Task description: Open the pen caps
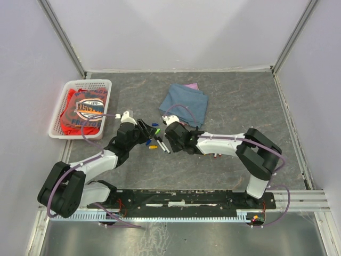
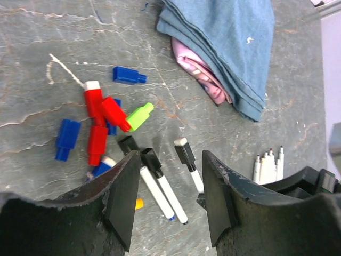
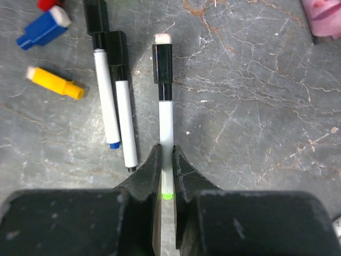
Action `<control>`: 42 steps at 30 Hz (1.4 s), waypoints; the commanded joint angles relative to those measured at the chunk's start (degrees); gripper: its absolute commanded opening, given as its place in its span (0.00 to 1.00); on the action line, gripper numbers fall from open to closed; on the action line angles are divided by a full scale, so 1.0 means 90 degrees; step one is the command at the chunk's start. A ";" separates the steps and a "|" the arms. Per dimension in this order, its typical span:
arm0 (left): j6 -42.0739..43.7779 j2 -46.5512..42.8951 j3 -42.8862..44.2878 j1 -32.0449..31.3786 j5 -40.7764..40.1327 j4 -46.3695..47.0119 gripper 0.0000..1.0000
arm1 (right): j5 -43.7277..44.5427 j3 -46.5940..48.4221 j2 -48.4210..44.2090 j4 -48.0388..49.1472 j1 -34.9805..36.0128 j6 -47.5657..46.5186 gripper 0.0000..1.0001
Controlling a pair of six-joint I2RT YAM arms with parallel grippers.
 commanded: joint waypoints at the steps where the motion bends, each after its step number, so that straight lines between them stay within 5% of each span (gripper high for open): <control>1: -0.0454 0.0178 0.0289 -0.0032 0.0492 0.0536 0.57 | -0.0125 -0.0303 -0.0823 0.0543 0.0026 0.0128 0.01; 30: -0.1490 0.0810 -0.0024 -0.0025 0.1378 0.1899 0.58 | -0.1233 -0.0741 -0.1480 0.1491 0.0030 0.0493 0.01; 42: -0.1690 0.0881 -0.0236 -0.0029 0.1533 0.2307 0.49 | -0.1204 -0.0756 -0.1428 0.1631 0.0025 0.0503 0.01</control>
